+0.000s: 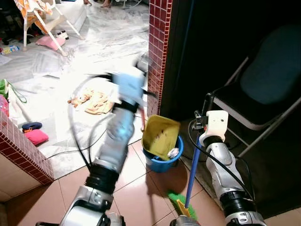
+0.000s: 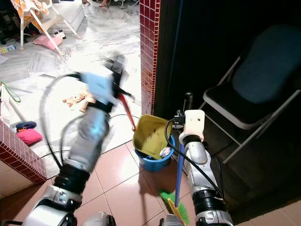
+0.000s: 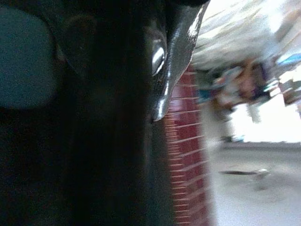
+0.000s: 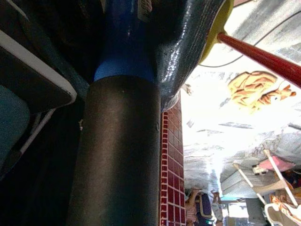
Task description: Sweep floor
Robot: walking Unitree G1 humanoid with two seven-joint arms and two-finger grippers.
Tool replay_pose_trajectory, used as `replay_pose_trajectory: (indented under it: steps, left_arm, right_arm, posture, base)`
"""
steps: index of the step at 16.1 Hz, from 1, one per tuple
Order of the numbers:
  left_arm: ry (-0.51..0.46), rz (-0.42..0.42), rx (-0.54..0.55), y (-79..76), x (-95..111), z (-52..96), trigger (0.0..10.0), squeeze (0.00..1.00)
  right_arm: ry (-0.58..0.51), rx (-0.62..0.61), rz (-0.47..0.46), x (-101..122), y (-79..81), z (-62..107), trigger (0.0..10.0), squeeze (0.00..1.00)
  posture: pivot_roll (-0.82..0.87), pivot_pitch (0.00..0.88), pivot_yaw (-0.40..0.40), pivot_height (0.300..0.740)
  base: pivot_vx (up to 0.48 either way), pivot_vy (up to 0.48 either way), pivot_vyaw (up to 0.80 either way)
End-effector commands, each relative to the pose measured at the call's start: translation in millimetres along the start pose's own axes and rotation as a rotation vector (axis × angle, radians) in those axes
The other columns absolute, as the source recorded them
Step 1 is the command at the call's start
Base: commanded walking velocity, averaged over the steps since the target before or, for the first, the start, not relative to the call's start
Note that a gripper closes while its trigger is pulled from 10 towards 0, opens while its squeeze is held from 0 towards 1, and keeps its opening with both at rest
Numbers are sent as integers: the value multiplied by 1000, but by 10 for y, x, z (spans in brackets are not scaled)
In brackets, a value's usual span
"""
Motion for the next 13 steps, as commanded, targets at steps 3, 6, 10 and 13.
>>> replay_pose_trajectory:
  steps: [3,6,10,13]
  left_arm:
    - [-66,-205,-350,-360,90,121,10000,0]
    - [-168,-293,-325,-218,389,-48,10000,0]
    - [-322,-183,-32,215,1053,-434,10000,0]
    - [-471,-274,243,654,1702,-400,10000,0]
  right_arm:
    - [-46,-20,3,127,-42,-77,10000,0]
    - [-55,-34,-3,130,-47,-69,10000,0]
    - [-54,-17,-5,121,35,-87,10000,0]
    - [-57,-15,-3,144,12,-136,10000,0]
  posture:
    - [-71,0,22,740]
    - [-72,0,36,740]
    - [-54,0,23,740]
    - [-13,0,8,740]
  base:
    - [0,0,0]
    - [0,0,0]
    - [0,0,0]
    - [0,0,0]
Point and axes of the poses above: a point about 5 cm out from each wrist's last joint towards the gripper, its own z axis pointing back from the gripper into the wrist, its own x axis along the axis of the wrist's last joint, y = z × x, the point moved 4 cm from there along -z, pointing out of the wrist towards the gripper, and after that the axes turned 12 degrees about z, right-handed, at the moved point
